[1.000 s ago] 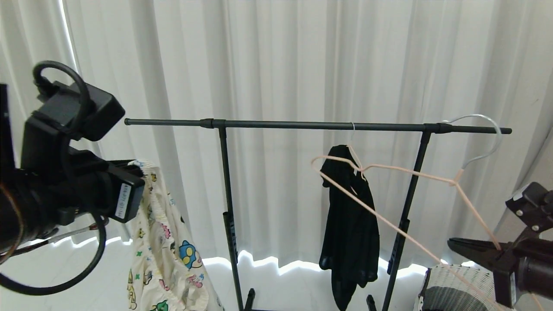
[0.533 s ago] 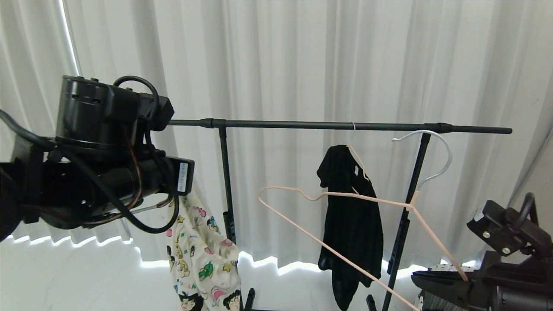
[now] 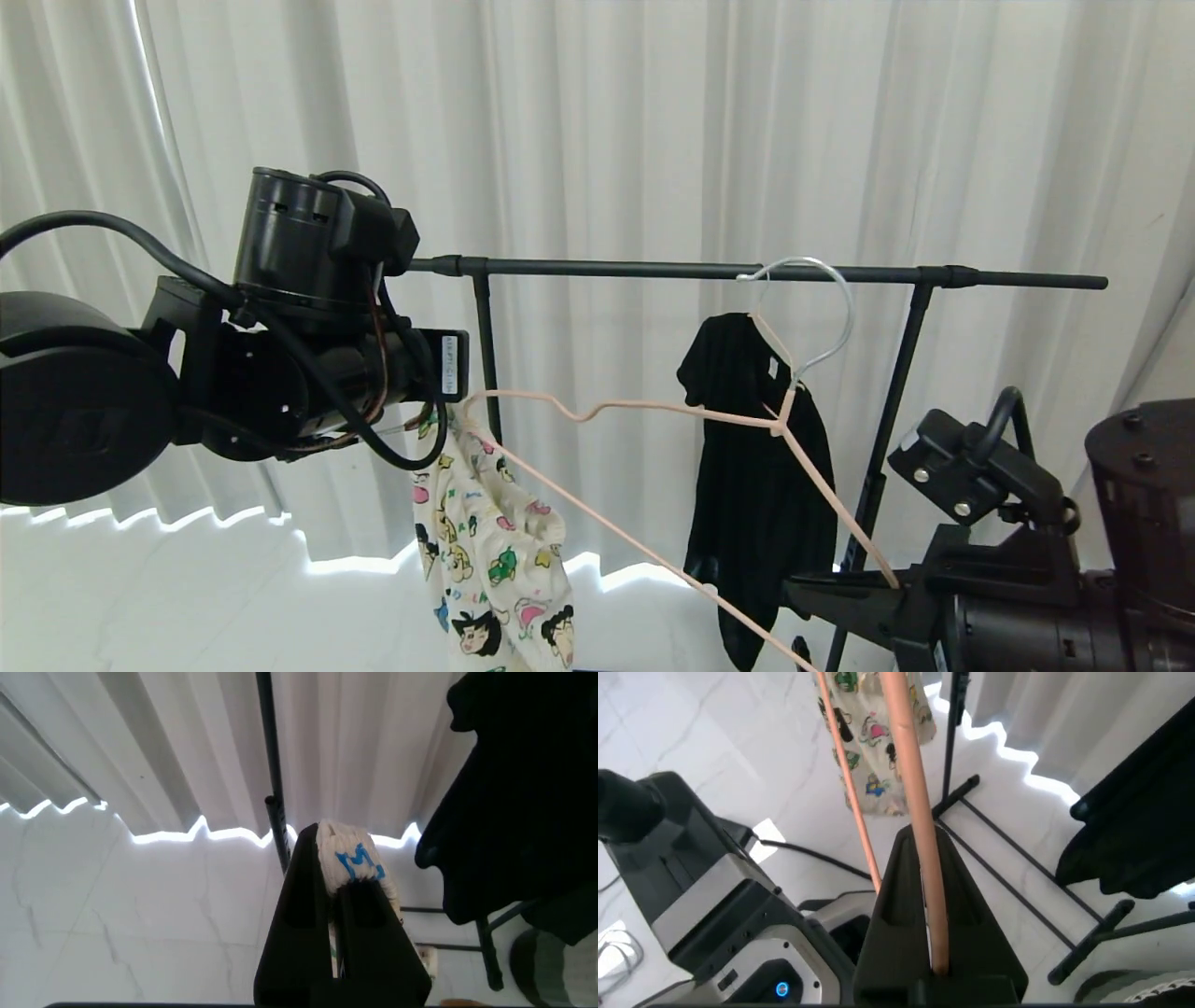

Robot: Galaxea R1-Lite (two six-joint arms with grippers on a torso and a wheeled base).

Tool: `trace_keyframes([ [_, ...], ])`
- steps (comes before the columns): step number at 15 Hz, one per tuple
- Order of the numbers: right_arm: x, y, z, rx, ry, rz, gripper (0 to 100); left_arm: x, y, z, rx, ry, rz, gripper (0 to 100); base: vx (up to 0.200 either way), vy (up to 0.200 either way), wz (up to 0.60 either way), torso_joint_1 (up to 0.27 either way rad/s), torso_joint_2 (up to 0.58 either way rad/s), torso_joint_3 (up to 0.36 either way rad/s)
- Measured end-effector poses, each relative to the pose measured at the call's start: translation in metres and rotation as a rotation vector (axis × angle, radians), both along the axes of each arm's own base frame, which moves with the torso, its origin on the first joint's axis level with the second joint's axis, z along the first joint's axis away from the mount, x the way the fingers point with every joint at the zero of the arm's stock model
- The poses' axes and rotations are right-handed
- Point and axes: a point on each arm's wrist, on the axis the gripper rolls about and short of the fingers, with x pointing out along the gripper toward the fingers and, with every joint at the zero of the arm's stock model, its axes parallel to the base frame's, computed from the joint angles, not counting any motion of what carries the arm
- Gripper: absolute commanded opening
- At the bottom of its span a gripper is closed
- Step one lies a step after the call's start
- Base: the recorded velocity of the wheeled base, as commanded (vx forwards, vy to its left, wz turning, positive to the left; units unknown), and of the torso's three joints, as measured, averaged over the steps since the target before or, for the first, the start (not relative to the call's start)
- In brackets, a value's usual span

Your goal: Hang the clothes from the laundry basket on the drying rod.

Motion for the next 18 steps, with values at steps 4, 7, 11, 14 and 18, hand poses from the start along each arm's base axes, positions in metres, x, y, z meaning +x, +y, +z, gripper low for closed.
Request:
trace_keyframes([
  [4,0.005,0.010,-0.009,-0.036,0.022,-0.001,0,0.000,-0.003,-0.001,0.000,0.004,-0.008,0,0.000,0.000,0.00,0.000,0.00,0.000],
  [7,0.012,0.018,-0.012,-0.049,0.014,-0.030,0,0.000,-0.004,-0.001,0.000,0.004,-0.012,0,0.000,0.000,0.00,0.000,0.00,0.000],
  [11,0.025,0.037,-0.010,-0.025,-0.004,-0.058,0,0.000,-0.004,-0.002,0.004,0.004,-0.007,0,0.000,0.000,0.00,0.000,0.00,0.000],
  [14,0.031,0.048,-0.010,-0.025,-0.006,-0.056,0,0.003,-0.004,-0.005,0.024,0.003,0.035,0,0.000,0.000,0.00,0.000,0.00,0.000],
  [18,0.040,0.060,-0.019,-0.023,0.009,-0.081,0,0.003,-0.004,-0.006,0.022,0.004,0.043,0,0.000,0.000,0.00,0.000,0.00,0.000],
])
